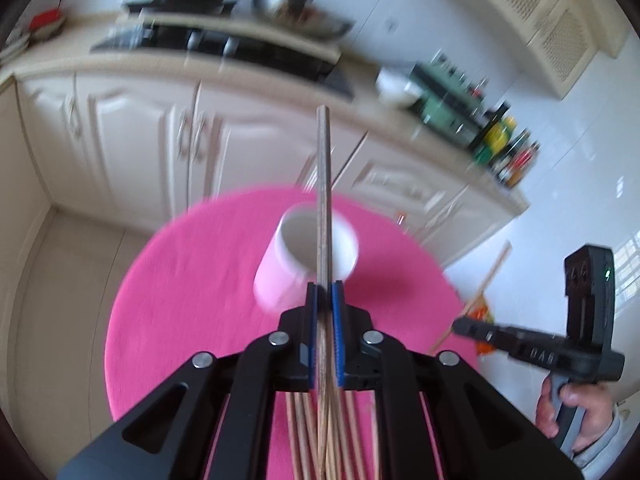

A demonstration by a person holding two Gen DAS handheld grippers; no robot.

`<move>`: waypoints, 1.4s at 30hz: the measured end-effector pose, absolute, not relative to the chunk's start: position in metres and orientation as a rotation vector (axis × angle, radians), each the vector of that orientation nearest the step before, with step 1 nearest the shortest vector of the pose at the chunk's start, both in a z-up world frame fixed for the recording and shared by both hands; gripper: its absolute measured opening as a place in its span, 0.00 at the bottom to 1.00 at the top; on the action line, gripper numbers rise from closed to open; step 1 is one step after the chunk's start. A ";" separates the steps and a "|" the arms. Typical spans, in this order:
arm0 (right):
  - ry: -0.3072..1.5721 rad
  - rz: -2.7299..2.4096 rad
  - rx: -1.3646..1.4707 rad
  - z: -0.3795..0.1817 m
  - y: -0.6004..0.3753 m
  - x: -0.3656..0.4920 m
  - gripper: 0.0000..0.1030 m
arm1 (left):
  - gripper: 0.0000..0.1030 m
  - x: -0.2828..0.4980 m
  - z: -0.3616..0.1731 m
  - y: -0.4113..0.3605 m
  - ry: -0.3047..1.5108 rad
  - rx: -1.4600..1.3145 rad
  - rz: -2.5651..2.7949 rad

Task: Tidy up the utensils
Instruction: 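Lift the left tool's chopstick into the pink cup while the right tool drops its chopstick in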

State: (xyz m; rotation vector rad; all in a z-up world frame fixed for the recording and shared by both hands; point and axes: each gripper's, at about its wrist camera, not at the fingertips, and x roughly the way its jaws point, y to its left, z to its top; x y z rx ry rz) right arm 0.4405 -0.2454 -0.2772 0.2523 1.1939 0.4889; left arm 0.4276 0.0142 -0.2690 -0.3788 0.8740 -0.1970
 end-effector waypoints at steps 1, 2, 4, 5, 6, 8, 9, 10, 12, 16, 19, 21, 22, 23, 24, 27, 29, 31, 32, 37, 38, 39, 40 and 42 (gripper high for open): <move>1.180 0.504 0.256 -0.271 -0.242 0.442 0.05 | 0.07 0.433 -0.262 0.015 0.841 -0.371 -0.202; 1.172 0.522 0.260 -0.265 -0.240 0.443 0.05 | 0.07 0.438 -0.254 0.013 0.797 -0.360 -0.203; 1.149 0.541 0.267 -0.260 -0.238 0.449 0.05 | 0.07 0.451 -0.245 0.008 0.743 -0.350 -0.211; 1.137 0.551 0.272 -0.255 -0.238 0.451 0.05 | 0.07 0.457 -0.236 0.006 0.700 -0.343 -0.206; 1.118 0.566 0.282 -0.248 -0.237 0.455 0.05 | 0.07 0.460 -0.233 0.005 0.680 -0.342 -0.209; 1.087 0.583 0.281 -0.236 -0.237 0.455 0.05 | 0.07 0.467 -0.226 0.006 0.617 -0.334 -0.201; 1.064 0.597 0.275 -0.226 -0.235 0.458 0.05 | 0.07 0.471 -0.224 0.006 0.590 -0.332 -0.199; 1.043 0.607 0.272 -0.216 -0.233 0.459 0.05 | 0.07 0.475 -0.222 0.007 0.569 -0.331 -0.200; 1.004 0.623 0.257 -0.197 -0.228 0.465 0.05 | 0.07 0.484 -0.220 0.005 0.528 -0.319 -0.182; 0.945 0.639 0.229 -0.172 -0.219 0.479 0.05 | 0.07 0.499 -0.225 0.003 0.469 -0.298 -0.156; 0.934 0.658 0.228 -0.170 -0.210 0.487 0.05 | 0.07 0.508 -0.234 0.004 0.451 -0.303 -0.139; 0.938 0.661 0.214 -0.175 -0.202 0.492 0.05 | 0.07 0.511 -0.241 0.002 0.429 -0.288 -0.127; 0.943 0.661 0.211 -0.180 -0.201 0.494 0.05 | 0.07 0.513 -0.247 0.001 0.429 -0.278 -0.118; 0.954 0.657 0.208 -0.187 -0.197 0.497 0.05 | 0.07 0.514 -0.251 0.001 0.428 -0.275 -0.112; 0.961 0.653 0.204 -0.193 -0.195 0.497 0.05 | 0.07 0.515 -0.257 0.001 0.435 -0.272 -0.110; 0.996 0.632 0.192 -0.217 -0.186 0.499 0.05 | 0.07 0.513 -0.277 0.001 0.466 -0.260 -0.092; 1.012 0.625 0.182 -0.230 -0.181 0.499 0.05 | 0.07 0.509 -0.289 0.002 0.490 -0.261 -0.085; 1.033 0.621 0.175 -0.245 -0.174 0.498 0.05 | 0.07 0.505 -0.297 0.002 0.514 -0.255 -0.085; 1.038 0.617 0.171 -0.250 -0.172 0.498 0.05 | 0.07 0.503 -0.300 0.001 0.522 -0.248 -0.088; 1.054 0.595 0.171 -0.272 -0.163 0.497 0.05 | 0.07 0.493 -0.307 0.003 0.563 -0.247 -0.092; 1.056 0.593 0.174 -0.273 -0.162 0.498 0.05 | 0.07 0.491 -0.310 0.005 0.580 -0.257 -0.093; 1.059 0.589 0.174 -0.276 -0.161 0.498 0.06 | 0.07 0.489 -0.311 0.005 0.591 -0.260 -0.094; 1.060 0.584 0.170 -0.279 -0.159 0.498 0.06 | 0.07 0.487 -0.313 0.006 0.608 -0.261 -0.096; 1.059 0.571 0.168 -0.281 -0.157 0.497 0.06 | 0.09 0.482 -0.315 0.007 0.624 -0.260 -0.094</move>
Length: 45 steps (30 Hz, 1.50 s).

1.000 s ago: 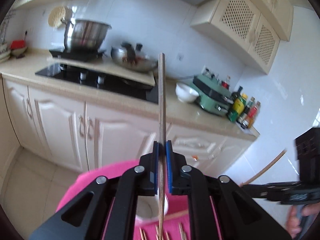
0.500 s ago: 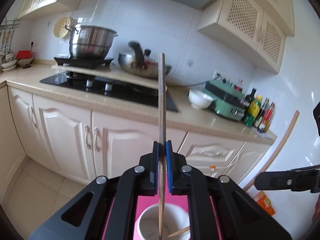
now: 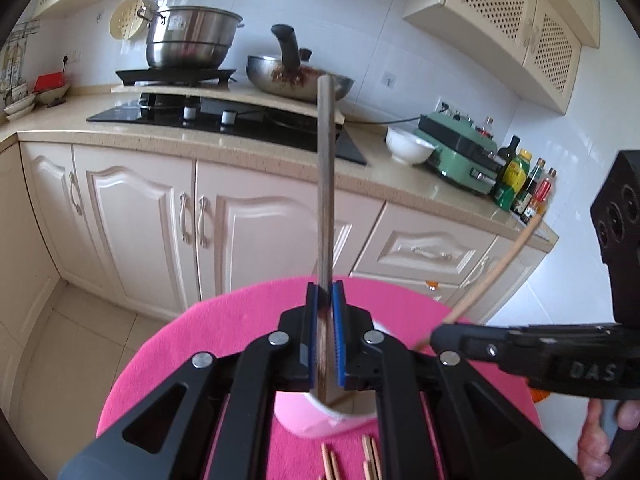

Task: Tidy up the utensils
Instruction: 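Lift the left tool's chopstick into the pink cup while the right tool drops its chopstick in, then lower the left tool to grasp a chopstick while the right tool grasps another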

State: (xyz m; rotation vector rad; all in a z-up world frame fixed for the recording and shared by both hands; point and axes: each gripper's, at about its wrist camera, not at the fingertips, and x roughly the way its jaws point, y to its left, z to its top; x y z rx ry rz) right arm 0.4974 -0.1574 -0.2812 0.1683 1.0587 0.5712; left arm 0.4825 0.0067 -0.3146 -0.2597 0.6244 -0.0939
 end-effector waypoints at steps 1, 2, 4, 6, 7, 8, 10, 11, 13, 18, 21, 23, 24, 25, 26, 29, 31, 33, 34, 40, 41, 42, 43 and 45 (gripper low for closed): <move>1.056 0.567 0.171 -0.281 -0.157 0.497 0.06 | 0.12 0.480 -0.315 0.008 0.637 -0.265 -0.094; 1.052 0.560 0.177 -0.281 -0.157 0.496 0.06 | 0.26 0.478 -0.316 0.010 0.653 -0.279 -0.094; 1.049 0.546 0.183 -0.281 -0.157 0.494 0.06 | 0.31 0.474 -0.315 0.012 0.670 -0.292 -0.087; 1.049 0.533 0.178 -0.280 -0.157 0.492 0.09 | 0.35 0.467 -0.315 0.016 0.687 -0.296 -0.072; 1.047 0.526 0.175 -0.279 -0.157 0.490 0.12 | 0.36 0.464 -0.315 0.017 0.696 -0.298 -0.066; 1.042 0.523 0.175 -0.277 -0.157 0.489 0.15 | 0.36 0.459 -0.314 0.020 0.703 -0.305 -0.068; 1.030 0.517 0.174 -0.273 -0.157 0.485 0.32 | 0.37 0.452 -0.312 0.022 0.714 -0.305 -0.063; 1.023 0.513 0.174 -0.272 -0.158 0.484 0.39 | 0.39 0.447 -0.312 0.023 0.731 -0.300 -0.053; 0.997 0.498 0.175 -0.266 -0.161 0.478 0.48 | 0.40 0.439 -0.313 0.025 0.764 -0.295 -0.046; 0.990 0.475 0.183 -0.260 -0.172 0.468 0.48 | 0.42 0.420 -0.327 0.024 0.872 -0.288 -0.040; 1.001 0.447 0.182 -0.263 -0.183 0.457 0.48 | 0.42 0.408 -0.346 0.022 0.973 -0.299 -0.047; 1.019 0.425 0.178 -0.269 -0.192 0.449 0.48 | 0.42 0.400 -0.360 0.017 1.040 -0.307 -0.053; 1.034 0.408 0.173 -0.275 -0.199 0.442 0.48 | 0.42 0.396 -0.368 0.014 1.077 -0.305 -0.055; 1.047 0.394 0.166 -0.281 -0.204 0.437 0.48 | 0.42 0.393 -0.376 0.012 1.106 -0.303 -0.053; 1.061 0.379 0.161 -0.287 -0.208 0.431 0.48 | 0.42 0.389 -0.383 0.009 1.136 -0.301 -0.054; 1.106 0.349 0.168 -0.304 -0.223 0.416 0.48 | 0.42 0.378 -0.402 0.000 1.200 -0.277 -0.061; 1.131 0.331 0.166 -0.314 -0.230 0.405 0.48 | 0.42 0.373 -0.412 -0.007 1.231 -0.247 -0.061; 1.152 0.317 0.163 -0.324 -0.237 0.396 0.48 | 0.42 0.369 -0.420 -0.012 1.257 -0.220 -0.054; 1.165 0.312 0.165 -0.328 -0.240 0.391 0.48 | 0.42 0.368 -0.423 -0.013 1.266 -0.214 -0.053; 1.214 0.294 0.163 -0.347 -0.249 0.374 0.48 | 0.42 0.364 -0.434 -0.022 1.301 -0.171 -0.043; 1.220 0.295 0.165 -0.350 -0.251 0.374 0.48 | 0.42 0.364 -0.434 -0.025 1.302 -0.160 -0.040; 1.226 0.295 0.165 -0.352 -0.252 0.372 0.48 | 0.42 0.364 -0.434 -0.028 1.302 -0.148 -0.039; 1.230 0.294 0.163 -0.354 -0.253 0.372 0.48 | 0.42 0.365 -0.434 -0.030 1.305 -0.138 -0.039; 1.240 0.292 0.154 -0.357 -0.253 0.372 0.48 | 0.43 0.368 -0.434 -0.038 1.316 -0.102 -0.032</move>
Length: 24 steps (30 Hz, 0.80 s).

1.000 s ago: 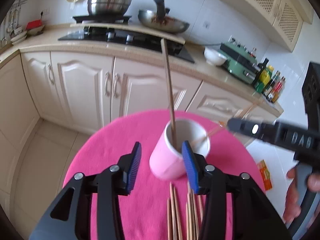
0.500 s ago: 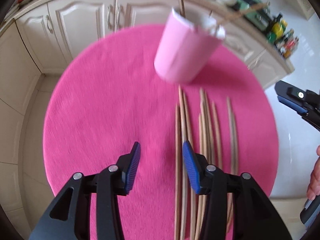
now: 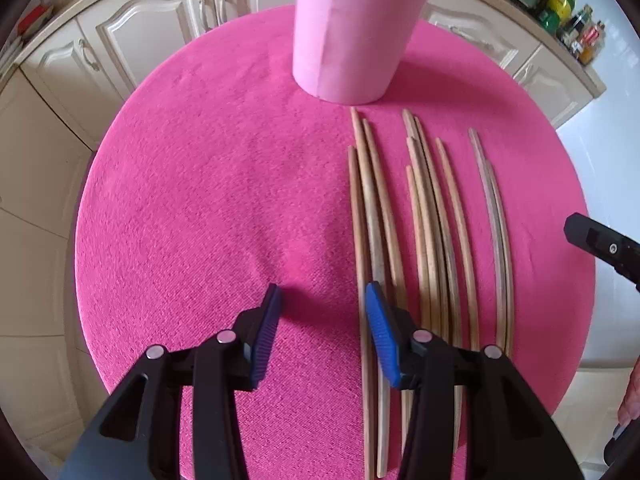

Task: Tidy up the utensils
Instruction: 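Lower the left tool to grasp a chopstick while the right tool grasps another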

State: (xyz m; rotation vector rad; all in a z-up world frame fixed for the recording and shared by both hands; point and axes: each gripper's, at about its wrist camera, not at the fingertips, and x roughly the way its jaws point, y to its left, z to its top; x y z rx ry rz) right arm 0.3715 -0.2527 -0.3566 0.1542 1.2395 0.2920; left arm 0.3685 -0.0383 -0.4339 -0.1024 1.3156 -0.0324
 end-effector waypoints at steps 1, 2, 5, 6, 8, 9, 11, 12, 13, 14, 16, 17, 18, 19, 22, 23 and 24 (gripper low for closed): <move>1.244 0.290 0.148 -0.358 -0.253 0.371 0.48 | 0.43 0.371 -0.433 -0.040 1.320 -0.085 -0.030; 1.256 0.286 0.135 -0.360 -0.252 0.371 0.48 | 0.43 0.372 -0.432 -0.045 1.328 -0.059 -0.029; 1.282 0.277 0.097 -0.366 -0.249 0.371 0.48 | 0.43 0.377 -0.436 -0.055 1.373 0.010 -0.008; 1.298 0.275 0.082 -0.371 -0.247 0.371 0.48 | 0.43 0.378 -0.436 -0.058 1.377 0.038 -0.003; 1.319 0.273 0.069 -0.377 -0.244 0.371 0.48 | 0.43 0.382 -0.435 -0.069 1.389 0.101 0.015; 1.329 0.272 0.062 -0.379 -0.243 0.372 0.48 | 0.43 0.383 -0.435 -0.071 1.393 0.113 0.021; 1.347 0.274 0.050 -0.384 -0.240 0.372 0.48 | 0.43 0.384 -0.435 -0.071 1.401 0.095 0.024; 1.360 0.275 0.040 -0.386 -0.238 0.373 0.48 | 0.43 0.385 -0.435 -0.068 1.404 0.068 0.022; 1.368 0.277 0.034 -0.388 -0.236 0.373 0.43 | 0.43 0.384 -0.434 -0.063 1.410 0.035 0.019; 1.380 0.281 0.031 -0.390 -0.234 0.373 0.39 | 0.39 0.384 -0.433 -0.059 1.413 0.014 0.016; 1.393 0.284 0.026 -0.392 -0.232 0.373 0.34 | 0.32 0.383 -0.432 -0.053 1.419 0.004 0.017; 1.402 0.288 0.020 -0.394 -0.230 0.374 0.33 | 0.28 0.383 -0.430 -0.050 1.422 -0.002 0.019; 1.406 0.289 0.016 -0.395 -0.228 0.373 0.31 | 0.25 0.382 -0.430 -0.048 1.424 -0.007 0.018; 1.414 0.289 0.010 -0.396 -0.226 0.374 0.30 | 0.23 0.382 -0.429 -0.044 1.429 -0.015 0.017; 1.432 0.286 -0.002 -0.399 -0.221 0.374 0.29 | 0.21 0.382 -0.429 -0.046 1.440 -0.025 0.010; 1.435 0.286 -0.003 -0.399 -0.220 0.374 0.28 | 0.20 0.382 -0.428 -0.045 1.442 -0.033 0.008; 1.440 0.285 -0.010 -0.399 -0.217 0.374 0.28 | 0.20 0.382 -0.427 -0.041 1.446 -0.045 0.008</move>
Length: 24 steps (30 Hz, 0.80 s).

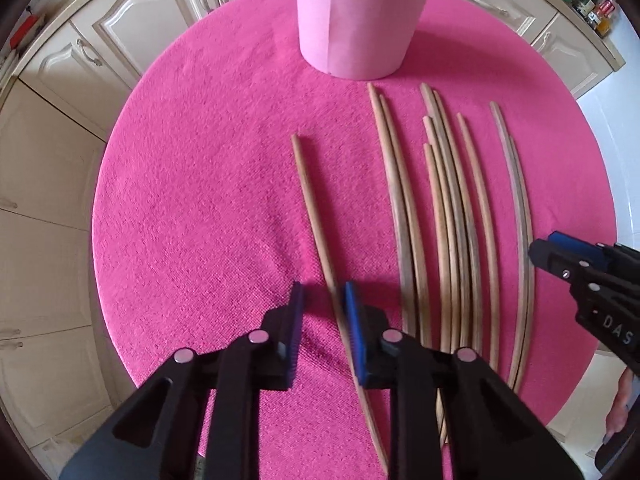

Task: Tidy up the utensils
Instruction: 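Lower the left tool to grasp a chopstick while the right tool grasps another, then carry the left tool's chopstick into the pink cup while the right tool drops its chopstick in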

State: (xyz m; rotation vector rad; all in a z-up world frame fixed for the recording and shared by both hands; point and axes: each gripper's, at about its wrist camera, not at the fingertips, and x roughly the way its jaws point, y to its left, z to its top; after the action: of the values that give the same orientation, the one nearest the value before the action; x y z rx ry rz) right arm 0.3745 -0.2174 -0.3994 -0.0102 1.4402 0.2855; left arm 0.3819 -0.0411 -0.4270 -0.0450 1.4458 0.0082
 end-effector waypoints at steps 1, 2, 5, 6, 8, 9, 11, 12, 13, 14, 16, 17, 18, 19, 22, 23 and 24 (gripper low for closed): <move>1.444 0.284 -0.020 -0.400 -0.214 0.376 0.26 | 0.20 0.384 -0.427 -0.038 1.451 -0.058 0.010; 1.450 0.283 -0.030 -0.400 -0.211 0.378 0.26 | 0.20 0.385 -0.427 -0.034 1.454 -0.062 0.012; 1.474 0.273 -0.087 -0.403 -0.197 0.379 0.25 | 0.20 0.394 -0.427 -0.040 1.466 -0.045 0.021; 1.473 0.265 -0.124 -0.402 -0.191 0.379 0.25 | 0.19 0.395 -0.427 -0.043 1.469 -0.034 0.025; 1.477 0.258 -0.153 -0.402 -0.188 0.378 0.22 | 0.17 0.400 -0.428 -0.042 1.466 -0.034 0.024; 1.479 0.257 -0.152 -0.402 -0.188 0.377 0.19 | 0.13 0.400 -0.434 -0.044 1.465 -0.041 0.023; 1.490 0.253 -0.132 -0.402 -0.192 0.379 0.13 | 0.10 0.397 -0.434 -0.042 1.463 -0.068 0.022; 1.496 0.250 -0.119 -0.402 -0.195 0.380 0.11 | 0.08 0.398 -0.434 -0.039 1.463 -0.082 0.020; 1.502 0.249 -0.120 -0.402 -0.196 0.381 0.11 | 0.08 0.399 -0.433 -0.037 1.464 -0.095 0.020; 1.506 0.249 -0.135 -0.402 -0.197 0.382 0.11 | 0.07 0.400 -0.433 -0.034 1.464 -0.108 0.018; 1.507 0.250 -0.164 -0.402 -0.192 0.385 0.11 | 0.06 0.400 -0.432 -0.029 1.457 -0.137 0.015; 1.507 0.256 -0.161 -0.402 -0.193 0.385 0.11 | 0.06 0.400 -0.431 -0.027 1.452 -0.158 0.012; 1.508 0.262 -0.143 -0.401 -0.192 0.387 0.10 | 0.05 0.399 -0.429 -0.024 1.447 -0.182 0.006; 1.513 0.272 -0.102 -0.401 -0.196 0.388 0.09 | 0.05 0.397 -0.427 -0.019 1.443 -0.199 0.002; 1.528 0.289 0.007 -0.401 -0.216 0.394 0.06 | 0.05 0.396 -0.422 -0.005 1.420 -0.269 -0.023; 1.527 0.292 0.023 -0.400 -0.219 0.395 0.06 | 0.05 0.395 -0.420 -0.003 1.413 -0.278 -0.028; 1.523 0.295 0.032 -0.399 -0.222 0.395 0.06 | 0.05 0.394 -0.418 -0.001 1.402 -0.287 -0.036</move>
State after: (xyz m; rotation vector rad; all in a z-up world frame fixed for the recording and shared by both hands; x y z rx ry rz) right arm 0.3949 -0.2221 -0.3989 0.0319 1.5235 0.2955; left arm 0.3944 -0.0010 -0.4175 -0.2867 1.4018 -0.0356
